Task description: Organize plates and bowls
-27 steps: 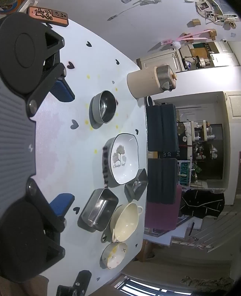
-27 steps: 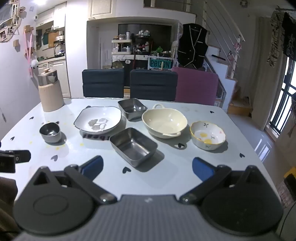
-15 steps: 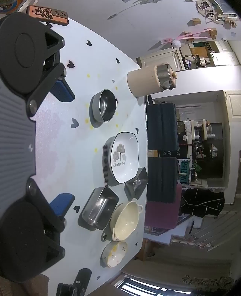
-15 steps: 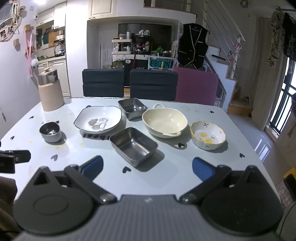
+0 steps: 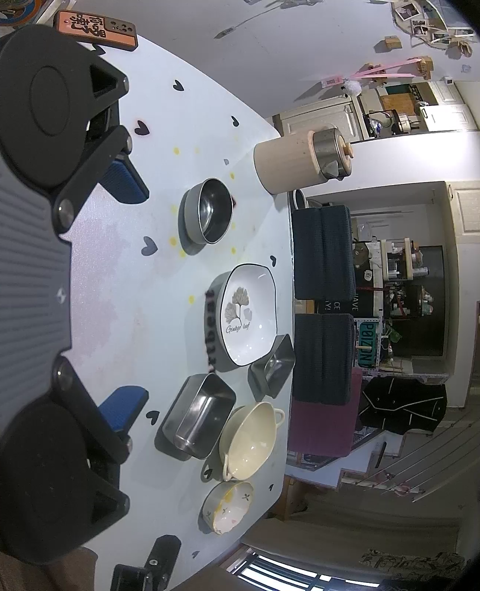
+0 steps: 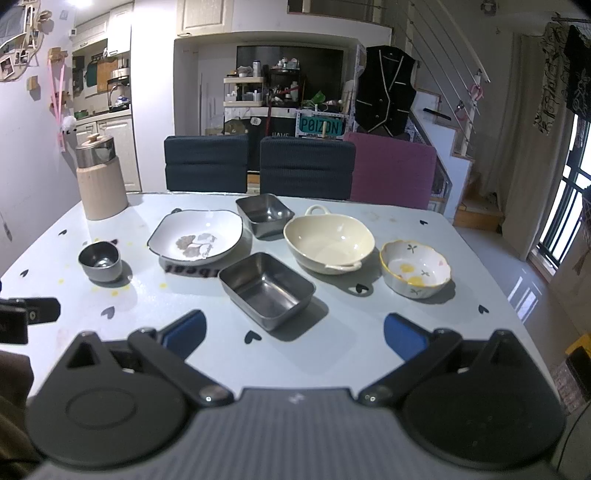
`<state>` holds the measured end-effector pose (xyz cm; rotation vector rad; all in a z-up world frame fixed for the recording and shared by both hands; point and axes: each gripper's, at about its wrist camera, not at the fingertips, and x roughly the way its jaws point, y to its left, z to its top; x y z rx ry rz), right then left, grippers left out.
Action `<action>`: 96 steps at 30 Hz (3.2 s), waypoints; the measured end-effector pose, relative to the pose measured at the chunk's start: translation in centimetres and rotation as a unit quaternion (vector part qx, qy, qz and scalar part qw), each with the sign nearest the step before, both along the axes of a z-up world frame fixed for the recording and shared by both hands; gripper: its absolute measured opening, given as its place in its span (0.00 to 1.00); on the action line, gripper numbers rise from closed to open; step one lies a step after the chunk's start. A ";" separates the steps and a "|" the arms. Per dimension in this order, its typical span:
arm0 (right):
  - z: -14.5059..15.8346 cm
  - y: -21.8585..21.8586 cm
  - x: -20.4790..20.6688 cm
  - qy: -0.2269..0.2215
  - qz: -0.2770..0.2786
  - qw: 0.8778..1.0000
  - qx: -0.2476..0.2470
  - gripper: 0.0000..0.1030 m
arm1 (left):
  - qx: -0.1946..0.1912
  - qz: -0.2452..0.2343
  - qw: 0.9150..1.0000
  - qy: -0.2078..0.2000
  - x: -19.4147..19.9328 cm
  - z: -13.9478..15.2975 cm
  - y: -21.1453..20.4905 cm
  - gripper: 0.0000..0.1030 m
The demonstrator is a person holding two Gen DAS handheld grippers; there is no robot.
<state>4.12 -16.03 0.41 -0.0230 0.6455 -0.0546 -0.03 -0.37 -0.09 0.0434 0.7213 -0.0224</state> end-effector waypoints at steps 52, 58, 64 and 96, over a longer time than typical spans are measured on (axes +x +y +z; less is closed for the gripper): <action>-0.1 0.2 0.0 0.004 0.001 1.000 -0.003 1.00 | -0.005 0.000 1.000 0.000 0.2 -0.1 0.0 1.00; -0.1 0.1 0.0 0.004 0.000 1.000 -0.003 1.00 | -0.005 -0.001 1.000 -0.001 0.2 -0.1 -0.1 1.00; -0.3 -0.1 0.3 0.004 -0.003 1.000 -0.001 1.00 | -0.006 0.000 1.000 -0.001 0.2 -0.1 0.0 1.00; 2.5 -0.9 10.8 -0.045 0.066 0.995 0.064 1.00 | -0.004 -0.011 0.999 -0.049 12.3 3.0 1.7 1.00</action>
